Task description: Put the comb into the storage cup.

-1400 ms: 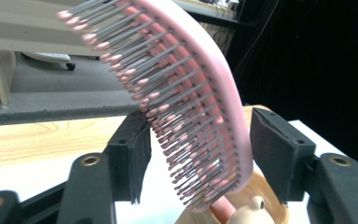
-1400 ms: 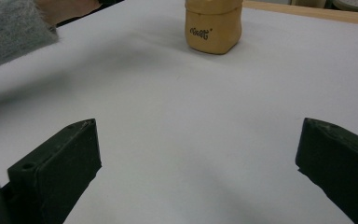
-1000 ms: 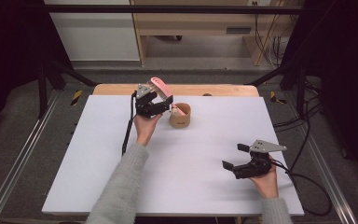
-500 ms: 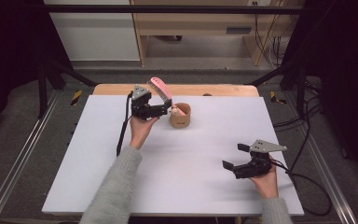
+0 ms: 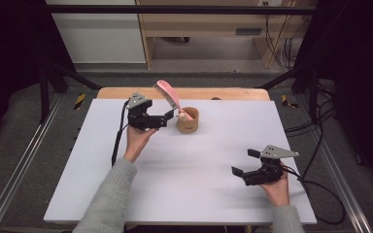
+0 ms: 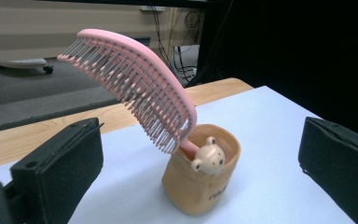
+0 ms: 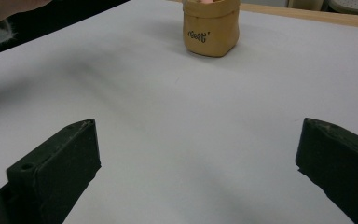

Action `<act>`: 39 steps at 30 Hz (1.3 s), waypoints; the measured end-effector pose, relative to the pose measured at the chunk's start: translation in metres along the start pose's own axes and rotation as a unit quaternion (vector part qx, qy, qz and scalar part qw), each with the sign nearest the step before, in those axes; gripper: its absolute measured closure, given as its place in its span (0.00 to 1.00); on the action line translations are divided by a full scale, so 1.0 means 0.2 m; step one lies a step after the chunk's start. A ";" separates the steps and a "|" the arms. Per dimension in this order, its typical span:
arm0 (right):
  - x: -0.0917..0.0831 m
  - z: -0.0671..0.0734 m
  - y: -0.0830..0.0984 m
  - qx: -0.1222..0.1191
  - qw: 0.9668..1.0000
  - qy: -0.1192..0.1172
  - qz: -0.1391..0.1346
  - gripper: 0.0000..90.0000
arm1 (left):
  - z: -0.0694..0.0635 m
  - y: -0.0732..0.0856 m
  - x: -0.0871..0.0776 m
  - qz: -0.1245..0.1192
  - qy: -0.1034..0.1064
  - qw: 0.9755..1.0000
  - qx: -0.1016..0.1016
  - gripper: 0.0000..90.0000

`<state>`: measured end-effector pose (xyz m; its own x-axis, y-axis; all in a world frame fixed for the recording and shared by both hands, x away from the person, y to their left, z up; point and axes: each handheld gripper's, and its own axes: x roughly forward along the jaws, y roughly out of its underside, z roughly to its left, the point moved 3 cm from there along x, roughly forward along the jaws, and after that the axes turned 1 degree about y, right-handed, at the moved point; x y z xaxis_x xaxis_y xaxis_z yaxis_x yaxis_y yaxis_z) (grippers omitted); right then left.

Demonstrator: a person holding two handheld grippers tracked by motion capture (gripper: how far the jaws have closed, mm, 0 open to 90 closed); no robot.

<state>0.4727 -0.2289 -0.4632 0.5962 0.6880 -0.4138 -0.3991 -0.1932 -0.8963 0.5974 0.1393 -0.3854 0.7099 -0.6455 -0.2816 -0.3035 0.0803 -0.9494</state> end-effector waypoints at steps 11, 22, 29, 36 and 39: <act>0.00 0.00 0.00 -0.001 1.000 0.001 -0.001 0.00 | -0.02 0.06 -0.15 0.011 0.027 0.999 0.022 0.00; 0.00 0.00 0.00 -0.002 1.000 0.003 -0.003 0.00 | -0.02 0.16 -0.29 0.023 0.040 0.998 0.032 0.00; 0.00 0.00 0.00 -0.002 1.000 0.003 -0.004 0.00 | -0.01 0.23 -0.38 0.028 0.042 0.998 0.033 0.00; 0.00 0.00 0.00 -0.003 1.000 0.004 -0.003 0.00 | 0.01 0.30 -0.45 0.040 0.039 0.998 0.035 0.00; 0.00 0.00 0.00 -0.003 1.000 0.004 -0.003 0.00 | 0.02 0.33 -0.48 0.045 0.035 0.998 0.037 0.00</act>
<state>0.4733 -0.2284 -0.4638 0.6042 0.6835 -0.4096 -0.3913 -0.1934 -0.8997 0.5111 0.2106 -0.4222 0.6354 -0.6839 -0.3585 -0.3143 0.1951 -0.9291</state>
